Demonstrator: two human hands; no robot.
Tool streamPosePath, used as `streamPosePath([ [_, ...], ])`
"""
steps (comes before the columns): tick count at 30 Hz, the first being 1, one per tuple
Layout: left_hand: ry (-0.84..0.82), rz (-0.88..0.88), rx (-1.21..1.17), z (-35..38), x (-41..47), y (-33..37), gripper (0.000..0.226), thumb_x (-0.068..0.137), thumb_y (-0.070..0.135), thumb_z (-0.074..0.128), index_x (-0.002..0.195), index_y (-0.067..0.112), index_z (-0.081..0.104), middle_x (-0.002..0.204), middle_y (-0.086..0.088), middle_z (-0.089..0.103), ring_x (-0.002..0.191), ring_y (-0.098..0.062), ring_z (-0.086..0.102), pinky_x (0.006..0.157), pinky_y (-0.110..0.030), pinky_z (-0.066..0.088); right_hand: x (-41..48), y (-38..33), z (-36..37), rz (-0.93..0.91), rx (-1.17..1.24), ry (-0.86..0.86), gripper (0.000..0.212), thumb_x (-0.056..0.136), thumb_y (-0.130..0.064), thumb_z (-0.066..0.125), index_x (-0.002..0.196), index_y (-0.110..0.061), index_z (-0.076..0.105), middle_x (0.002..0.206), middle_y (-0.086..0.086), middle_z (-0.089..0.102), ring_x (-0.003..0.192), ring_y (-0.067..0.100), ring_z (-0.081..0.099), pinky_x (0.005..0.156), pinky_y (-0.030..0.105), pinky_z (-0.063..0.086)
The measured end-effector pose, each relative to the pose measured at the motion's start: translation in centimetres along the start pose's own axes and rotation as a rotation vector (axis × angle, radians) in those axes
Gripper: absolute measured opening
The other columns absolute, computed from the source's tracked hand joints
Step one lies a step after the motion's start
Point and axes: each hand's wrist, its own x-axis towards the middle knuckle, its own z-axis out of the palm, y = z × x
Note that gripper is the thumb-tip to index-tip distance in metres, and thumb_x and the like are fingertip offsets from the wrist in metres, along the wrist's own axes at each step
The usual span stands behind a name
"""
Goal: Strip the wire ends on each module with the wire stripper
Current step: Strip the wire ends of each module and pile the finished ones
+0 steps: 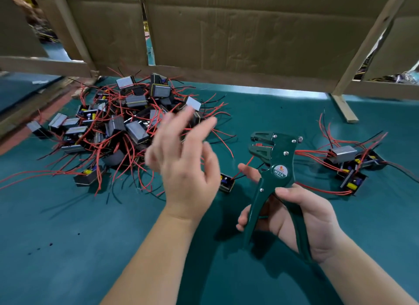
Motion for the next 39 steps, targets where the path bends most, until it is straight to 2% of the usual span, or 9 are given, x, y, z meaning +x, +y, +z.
streamPosePath([
  [4,-0.688,-0.184,-0.440,0.7,-0.9,0.3,0.028,0.094,0.023,0.049,0.118,0.015,0.061,0.104,0.014,0.069,0.106,-0.004,0.060,0.097,-0.031,0.044,0.1,0.1,0.0,0.029,0.056,0.011,0.082,0.054,-0.030,0.083,0.129,-0.006,0.059,0.080,0.027,0.062,0.074,0.044,0.062,0.075,0.057,0.051],
  [7,-0.905,-0.385,-0.586,1.5,-1.4,-0.1,0.020,0.098,0.024,0.052,0.117,0.024,0.059,0.092,0.011,0.072,0.086,-0.003,0.066,0.077,-0.023,0.050,0.1,0.0,-0.1,0.007,0.054,0.009,0.084,0.054,-0.032,0.082,0.131,-0.007,0.058,0.092,0.024,0.065,0.074,0.043,0.062,0.075,0.055,0.052],
  [12,-0.850,-0.647,-0.682,1.5,-1.1,-0.3,0.021,0.095,0.011,0.057,0.089,0.029,0.067,0.071,0.005,0.071,0.062,-0.010,0.067,0.060,-0.027,0.053,0.0,-0.4,-0.7,-0.047,0.008,0.054,0.089,0.056,-0.032,0.083,0.135,-0.006,0.053,0.087,0.031,0.058,0.075,0.047,0.061,0.073,0.057,0.050],
  [17,-0.692,-0.853,-0.834,1.3,-0.3,0.3,0.015,0.097,0.010,0.051,0.085,0.014,0.060,0.059,0.001,0.067,0.055,-0.010,0.065,0.049,-0.016,0.046,-0.6,-1.6,-0.6,-0.017,-0.049,-0.082,0.074,0.070,-0.033,0.074,0.133,0.001,0.053,0.122,0.060,0.025,0.078,0.047,0.060,0.077,0.058,0.047],
  [21,-0.576,-0.852,-0.859,1.0,0.3,0.0,0.021,0.098,0.020,0.052,0.078,0.022,0.059,0.049,0.005,0.053,0.045,-0.009,0.054,0.045,-0.015,0.041,-1.0,-2.1,-1.2,-0.035,0.105,-0.255,0.065,0.082,-0.030,0.062,0.136,0.002,0.047,0.146,0.034,0.032,0.084,0.041,0.062,0.084,0.056,0.047],
  [24,-0.567,-0.757,-0.930,0.7,0.5,-0.1,0.019,0.094,0.024,0.055,0.077,0.026,0.064,0.050,0.008,0.048,0.044,-0.007,0.045,0.048,-0.015,0.039,-0.5,-2.0,-1.8,-0.028,0.097,-0.007,0.066,0.061,-0.032,0.078,0.119,-0.003,0.064,0.121,0.027,0.060,0.075,0.038,0.064,0.074,0.051,0.054],
  [27,-0.621,-0.674,-0.922,0.5,0.5,0.2,0.016,0.087,0.026,0.059,0.075,0.031,0.069,0.057,0.009,0.055,0.047,-0.004,0.042,0.048,-0.014,0.037,-0.3,-1.5,-1.8,0.090,0.029,0.156,0.071,0.044,-0.031,0.086,0.105,0.001,0.069,0.087,0.026,0.062,0.068,0.041,0.062,0.067,0.053,0.054],
  [34,-0.627,-0.607,-0.824,0.5,0.3,0.3,0.014,0.085,0.022,0.060,0.073,0.017,0.065,0.052,0.015,0.045,0.051,-0.004,0.036,0.050,-0.015,0.033,-0.5,-0.3,-0.6,0.169,-0.006,-0.082,0.052,0.063,-0.033,0.077,0.103,-0.002,0.068,0.096,0.031,0.064,0.075,0.041,0.064,0.074,0.052,0.052],
  [39,-0.630,-0.574,-0.805,0.2,0.3,0.3,0.018,0.091,0.011,0.060,0.074,0.018,0.064,0.050,0.017,0.046,0.049,0.001,0.037,0.050,-0.011,0.032,-0.8,-0.7,-0.7,0.189,-0.037,-0.121,0.046,0.064,-0.032,0.079,0.094,0.000,0.066,0.084,0.030,0.062,0.073,0.041,0.063,0.074,0.052,0.051],
])
